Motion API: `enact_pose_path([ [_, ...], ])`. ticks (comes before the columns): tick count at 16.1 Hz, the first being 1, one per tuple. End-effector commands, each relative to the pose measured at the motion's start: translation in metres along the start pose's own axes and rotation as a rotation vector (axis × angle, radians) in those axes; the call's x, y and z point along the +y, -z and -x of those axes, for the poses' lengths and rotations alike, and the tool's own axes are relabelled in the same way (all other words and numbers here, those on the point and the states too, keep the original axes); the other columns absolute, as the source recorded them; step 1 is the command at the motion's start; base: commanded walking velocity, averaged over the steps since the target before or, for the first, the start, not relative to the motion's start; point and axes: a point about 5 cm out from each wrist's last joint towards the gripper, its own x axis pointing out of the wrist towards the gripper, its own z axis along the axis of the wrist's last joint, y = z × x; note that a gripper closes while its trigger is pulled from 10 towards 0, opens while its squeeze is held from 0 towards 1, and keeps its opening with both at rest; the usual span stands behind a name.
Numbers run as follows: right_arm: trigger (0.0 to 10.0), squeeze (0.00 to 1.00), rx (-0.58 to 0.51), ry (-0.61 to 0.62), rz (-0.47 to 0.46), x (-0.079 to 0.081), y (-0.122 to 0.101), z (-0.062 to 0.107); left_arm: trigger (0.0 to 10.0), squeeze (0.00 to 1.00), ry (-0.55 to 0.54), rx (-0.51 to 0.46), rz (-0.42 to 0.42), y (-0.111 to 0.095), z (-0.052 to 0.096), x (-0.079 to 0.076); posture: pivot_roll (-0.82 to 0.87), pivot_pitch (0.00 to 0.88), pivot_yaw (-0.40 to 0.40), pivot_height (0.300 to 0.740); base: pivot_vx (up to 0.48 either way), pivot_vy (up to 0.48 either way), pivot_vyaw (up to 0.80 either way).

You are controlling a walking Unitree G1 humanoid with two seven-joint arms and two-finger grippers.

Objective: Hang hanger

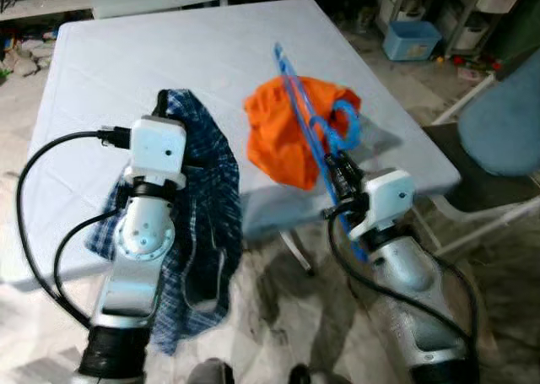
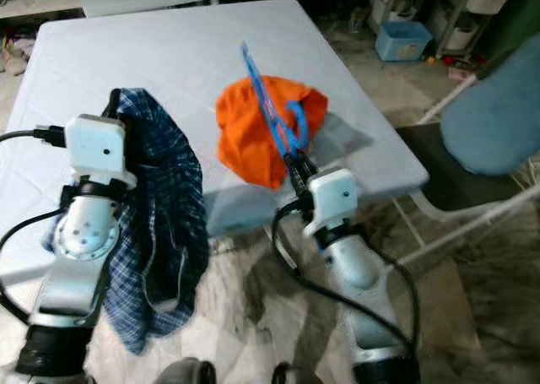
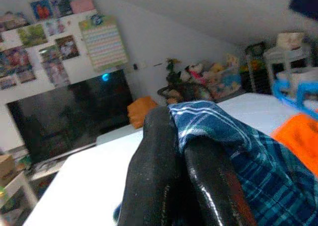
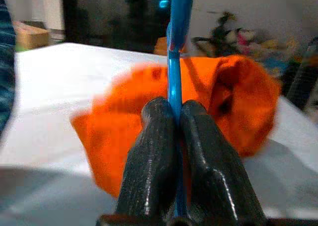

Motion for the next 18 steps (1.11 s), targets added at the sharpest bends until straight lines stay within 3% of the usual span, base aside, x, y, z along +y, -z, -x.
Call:
enact_pose_path([
  [1,10.0,0.0,0.023,-0.005,-0.001,0.0,0.005,0.002,10.0,0.0,-0.006,-0.032,0.001,-0.007,-0.003,0.002,0.07,0.197,-0.025,0.74,0.398,0.0,0.0],
  [7,10.0,0.0,0.04,-0.005,0.007,-0.001,0.008,0.008,10.0,0.0,-0.011,-0.047,-0.024,-0.004,-0.011,0.009,0.05,0.2,-0.027,0.74,0.245,0.0,0.0],
  [10,10.0,0.0,0.044,-0.006,0.008,-0.003,0.009,0.008,10.0,0.0,0.017,-0.091,-0.048,-0.008,-0.034,0.024,0.05,0.197,-0.033,0.74,0.0,0.0,0.0],
  [13,10.0,0.0,0.043,-0.016,0.012,-0.003,0.009,0.003,10.0,0.0,0.067,-0.179,-0.083,-0.027,-0.088,0.042,0.06,0.193,-0.046,0.74,0.0,0.0,0.0],
  [15,10.0,0.0,0.04,-0.034,0.016,-0.001,0.008,0.002,10.0,0.0,0.015,-0.223,-0.164,-0.057,-0.138,0.063,0.04,0.195,-0.043,0.74,0.0,0.0,0.0],
  [17,10.0,0.0,0.037,-0.02,0.025,-0.002,0.007,0.003,10.0,0.0,-0.103,-0.341,-0.305,-0.088,-0.149,0.08,0.02,0.196,-0.032,0.74,0.0,0.0,0.0],
  [18,10.0,0.0,0.038,-0.002,0.029,-0.005,0.006,0.006,10.0,0.0,-0.185,-0.487,-0.431,-0.117,-0.152,0.088,0.01,0.197,-0.025,0.74,0.0,0.0,0.0],
])
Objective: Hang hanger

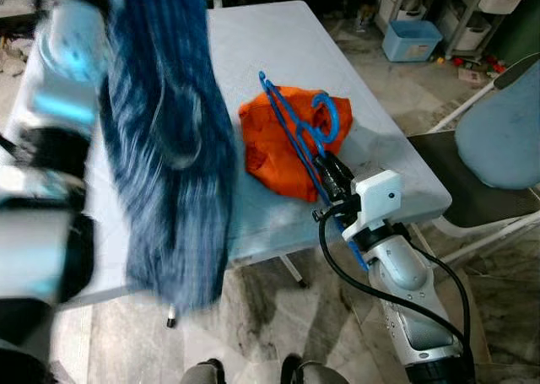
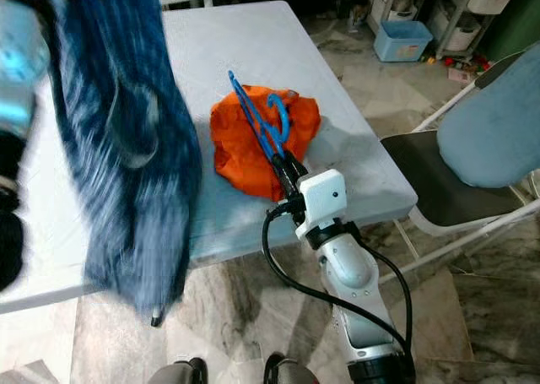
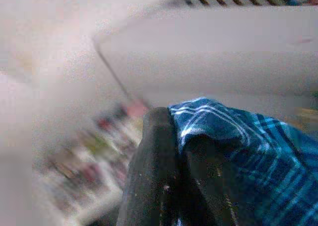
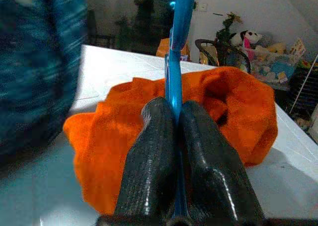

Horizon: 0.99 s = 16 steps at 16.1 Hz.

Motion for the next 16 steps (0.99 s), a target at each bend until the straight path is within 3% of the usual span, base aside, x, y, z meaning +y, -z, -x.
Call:
enact_pose_path([
  [1,10.0,0.0,0.055,0.041,0.0,-0.004,0.009,0.009,10.0,0.0,-0.075,-0.164,-0.116,-0.022,-0.011,0.012,0.0,0.199,-0.018,0.74,0.0,0.0,0.0],
  [2,10.0,0.0,0.059,0.048,-0.001,-0.004,0.01,0.011,10.0,0.0,-0.085,-0.195,-0.144,-0.024,-0.012,0.013,0.0,0.199,-0.016,0.74,0.0,0.0,0.0],
  [3,10.0,0.0,0.064,0.051,-0.005,-0.002,0.011,0.013,10.0,0.0,-0.044,-0.196,-0.163,-0.019,-0.006,0.005,0.0,0.198,-0.012,0.74,0.0,0.0,0.0],
  [4,10.0,0.0,0.065,0.048,-0.007,0.0,0.011,0.014,10.0,0.0,0.041,-0.14,-0.135,-0.003,0.011,-0.014,0.0,0.2,-0.01,0.74,0.0,0.0,0.0],
  [6,10.0,0.0,0.067,0.042,-0.006,0.001,0.012,0.013,10.0,0.0,0.192,0.07,0.003,0.034,0.059,-0.052,0.0,0.2,-0.017,0.74,0.0,0.0,0.0],
  [7,10.0,0.0,0.069,0.037,-0.001,-0.001,0.011,0.012,10.0,0.93,0.22,0.227,0.11,0.055,0.088,-0.066,0.01,0.203,-0.027,0.74,0.0,0.0,0.0],
  [8,10.0,0.0,0.075,0.031,0.004,-0.003,0.012,0.011,10.0,1.0,0.22,0.396,0.212,0.074,0.114,-0.074,0.01,0.204,-0.032,0.74,0.0,0.0,0.0],
  [9,10.0,0.0,0.079,0.021,0.008,-0.004,0.012,0.011,10.0,1.0,0.217,0.503,0.257,0.086,0.131,-0.076,0.02,0.204,-0.034,0.74,0.0,0.0,0.0],
  [11,10.0,0.0,0.087,0.008,0.011,-0.005,0.015,0.011,10.0,1.0,0.18,0.607,0.329,0.099,0.15,-0.07,0.04,0.205,-0.034,0.74,0.0,0.0,0.0],
  [13,10.0,0.0,0.092,0.005,0.004,-0.002,0.016,0.01,10.0,1.0,0.149,0.441,0.347,0.08,0.151,-0.058,0.04,0.204,-0.026,0.74,0.0,0.0,0.0],
  [15,10.0,0.0,0.1,0.004,-0.003,0.002,0.018,0.011,10.0,1.0,0.135,0.507,0.419,0.074,0.17,-0.063,0.05,0.206,-0.021,0.74,0.0,0.0,0.0],
  [16,10.0,0.0,0.104,0.003,-0.007,0.004,0.02,0.013,10.0,1.0,0.12,0.562,0.447,0.071,0.191,-0.066,0.05,0.206,-0.019,0.74,0.0,0.0,0.0],
])
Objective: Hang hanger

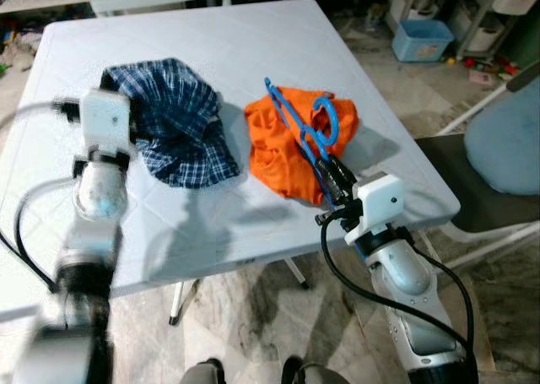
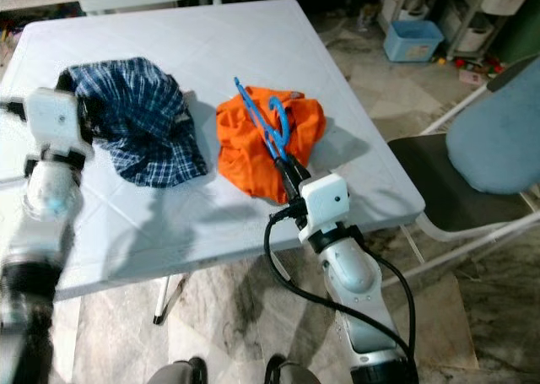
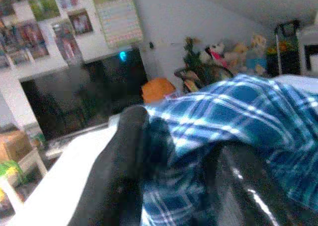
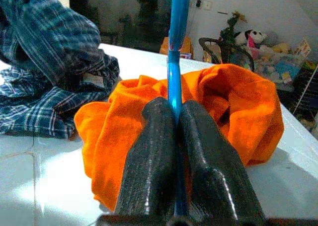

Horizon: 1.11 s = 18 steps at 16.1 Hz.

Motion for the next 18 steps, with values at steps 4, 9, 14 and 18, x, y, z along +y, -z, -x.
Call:
enact_pose_path([
  [4,10.0,0.0,0.097,0.013,-0.02,-0.001,0.019,0.01,10.0,1.0,-0.024,0.038,-0.005,-0.001,0.049,-0.001,0.06,0.212,-0.019,0.74,0.0,0.0,0.0],
  [9,10.0,0.0,0.1,-0.005,-0.024,0.001,0.02,0.008,10.0,1.0,-0.034,0.188,-0.034,0.006,0.1,-0.005,0.08,0.219,-0.031,0.74,0.0,0.0,0.0],
  [14,10.0,0.0,0.104,-0.009,-0.024,0.002,0.022,0.008,10.0,1.0,0.098,0.075,-0.188,-0.014,0.106,-0.013,0.09,0.219,-0.029,0.74,0.0,0.0,0.0],
  [18,10.0,0.0,0.104,-0.005,-0.025,0.003,0.023,0.009,10.0,1.0,0.079,0.227,-0.067,0.001,0.112,-0.014,0.08,0.217,-0.021,0.74,0.0,0.0,0.0],
])
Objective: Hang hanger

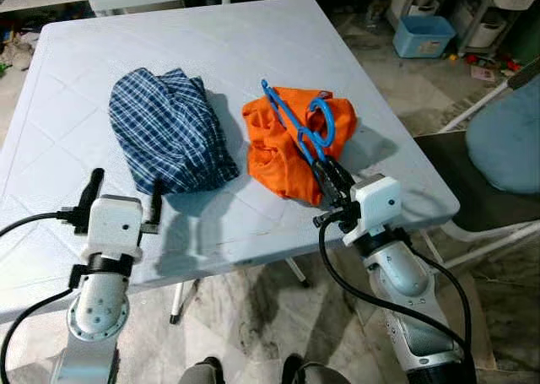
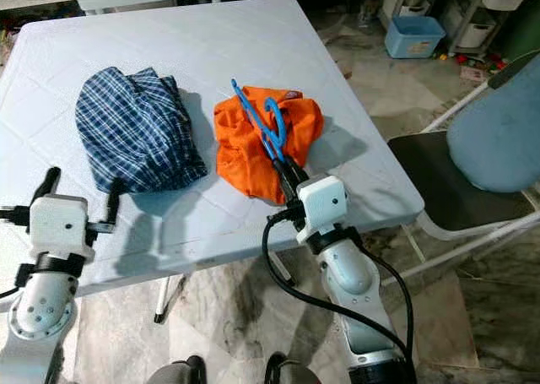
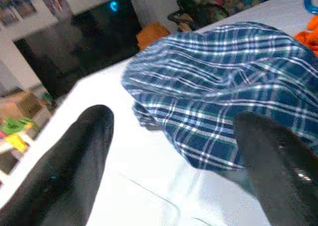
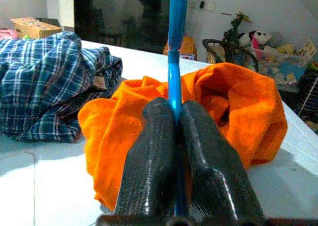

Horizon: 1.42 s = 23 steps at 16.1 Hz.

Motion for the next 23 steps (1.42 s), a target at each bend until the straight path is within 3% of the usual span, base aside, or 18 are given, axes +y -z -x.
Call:
enact_pose_path([
  [1,10.0,0.0,0.112,0.004,-0.027,0.003,0.021,0.01,10.0,1.0,0.033,0.029,0.041,0.001,0.004,-0.006,0.08,0.214,-0.018,0.74,0.0,0.0,0.0],
  [7,10.0,0.0,0.115,0.01,-0.025,0.001,0.022,0.011,10.0,1.0,0.054,0.02,0.049,-0.002,0.003,-0.015,0.08,0.209,-0.027,0.74,0.0,0.0,0.0],
  [8,10.0,0.0,0.118,0.005,-0.026,0.002,0.023,0.011,10.0,0.11,0.052,0.028,0.041,-0.001,0.002,-0.017,0.08,0.206,-0.03,0.74,0.0,0.0,0.0],
  [9,10.0,0.0,0.119,-0.002,-0.027,0.004,0.023,0.011,10.0,0.0,0.059,0.026,0.049,-0.001,0.0,-0.021,0.07,0.205,-0.034,0.74,0.0,0.0,0.0],
  [14,10.0,0.0,0.119,0.011,-0.023,0.001,0.024,0.008,10.0,0.0,0.046,0.025,0.038,-0.004,-0.013,-0.028,0.07,0.199,-0.026,0.74,-0.048,0.0,0.0],
  [23,10.0,0.0,0.117,0.04,-0.023,-0.001,0.025,0.011,10.0,0.0,0.065,0.018,0.025,-0.005,-0.017,-0.032,0.06,0.203,-0.001,0.74,-0.264,0.0,0.0],
])
